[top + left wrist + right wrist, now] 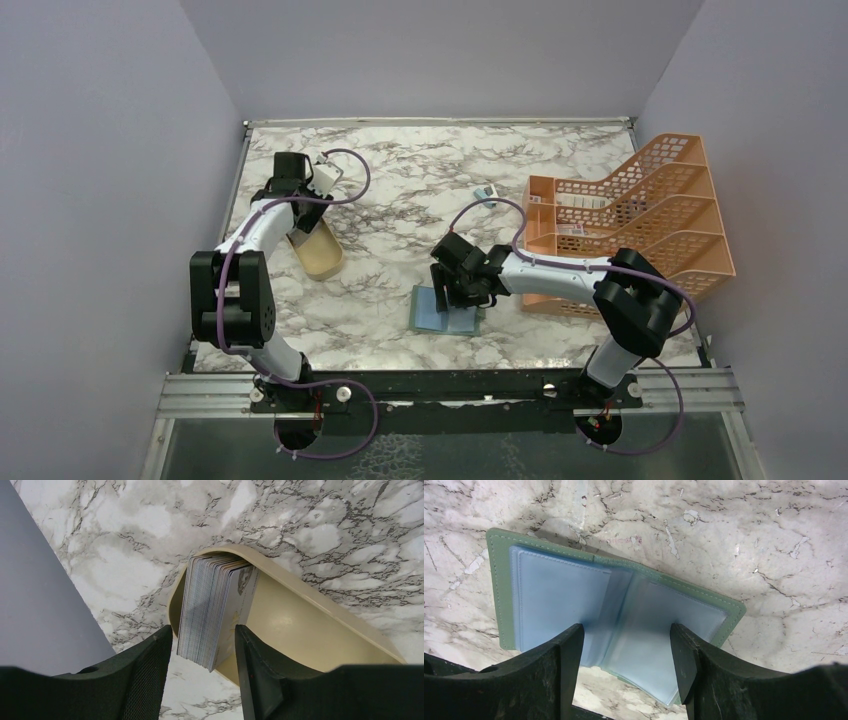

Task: Put the credit cards into the card holder
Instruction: Pick up the credit card from the storage box.

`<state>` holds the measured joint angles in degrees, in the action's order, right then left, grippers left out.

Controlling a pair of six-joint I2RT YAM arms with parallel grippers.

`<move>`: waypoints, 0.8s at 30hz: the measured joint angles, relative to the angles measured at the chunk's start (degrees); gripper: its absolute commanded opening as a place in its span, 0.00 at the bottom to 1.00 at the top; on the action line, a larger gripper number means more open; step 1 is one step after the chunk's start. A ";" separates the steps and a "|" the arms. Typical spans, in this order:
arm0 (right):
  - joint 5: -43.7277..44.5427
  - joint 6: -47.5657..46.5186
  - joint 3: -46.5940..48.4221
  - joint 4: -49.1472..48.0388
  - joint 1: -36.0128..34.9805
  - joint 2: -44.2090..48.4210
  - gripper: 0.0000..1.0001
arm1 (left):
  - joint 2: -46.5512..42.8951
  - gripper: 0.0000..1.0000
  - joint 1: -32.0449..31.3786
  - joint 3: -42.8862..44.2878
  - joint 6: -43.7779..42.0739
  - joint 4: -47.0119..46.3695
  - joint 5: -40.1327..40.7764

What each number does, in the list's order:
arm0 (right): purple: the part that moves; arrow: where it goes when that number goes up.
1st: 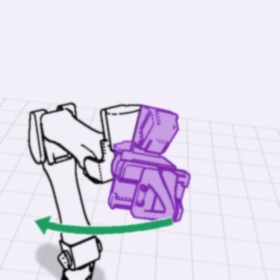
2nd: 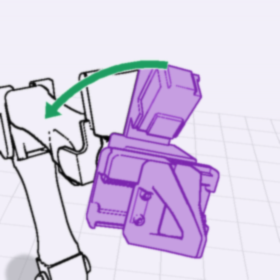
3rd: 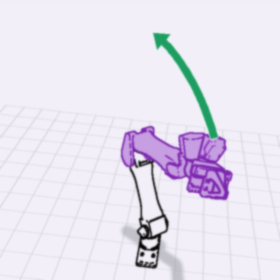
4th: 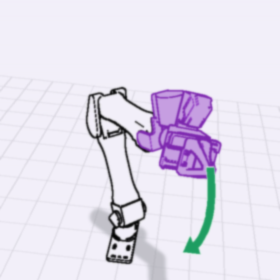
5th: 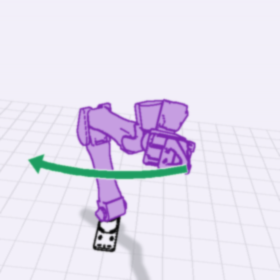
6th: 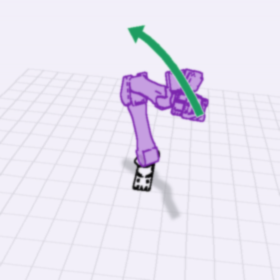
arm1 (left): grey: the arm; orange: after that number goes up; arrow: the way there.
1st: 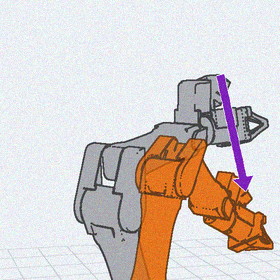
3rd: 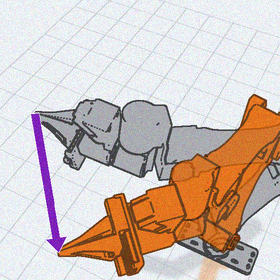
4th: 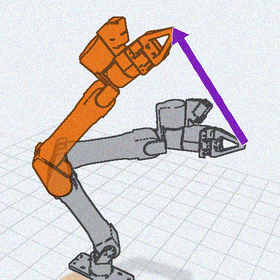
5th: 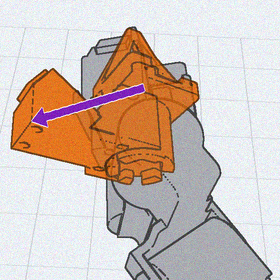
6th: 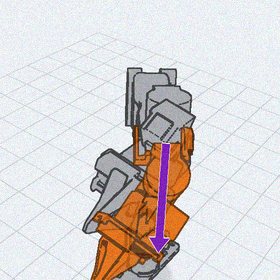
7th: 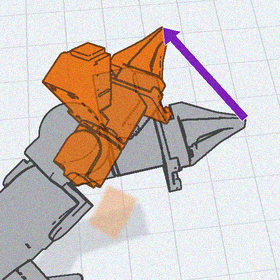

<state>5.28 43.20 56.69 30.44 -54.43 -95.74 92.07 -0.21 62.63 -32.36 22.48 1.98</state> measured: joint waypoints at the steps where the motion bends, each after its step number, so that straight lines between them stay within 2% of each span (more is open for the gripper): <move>1: 0.02 0.00 0.00 0.00 0.00 0.00 0.65 | 0.00 0.51 -0.07 -0.07 -0.04 -0.15 0.00; 10: 0.00 0.00 0.00 -0.02 0.00 0.02 0.65 | 1.31 0.49 -0.42 -0.52 -0.63 -1.36 0.00; 16: 0.02 0.00 -0.02 -0.02 0.00 0.07 0.65 | 2.08 0.40 -0.85 -0.52 -1.01 -1.60 1.60; 24: 0.00 0.00 -0.02 -0.02 0.00 0.07 0.65 | 2.60 0.37 -1.44 -0.52 -1.49 -2.56 2.84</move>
<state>5.28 43.20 56.66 30.41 -54.43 -95.68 94.67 -1.65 62.11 -33.85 19.92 4.82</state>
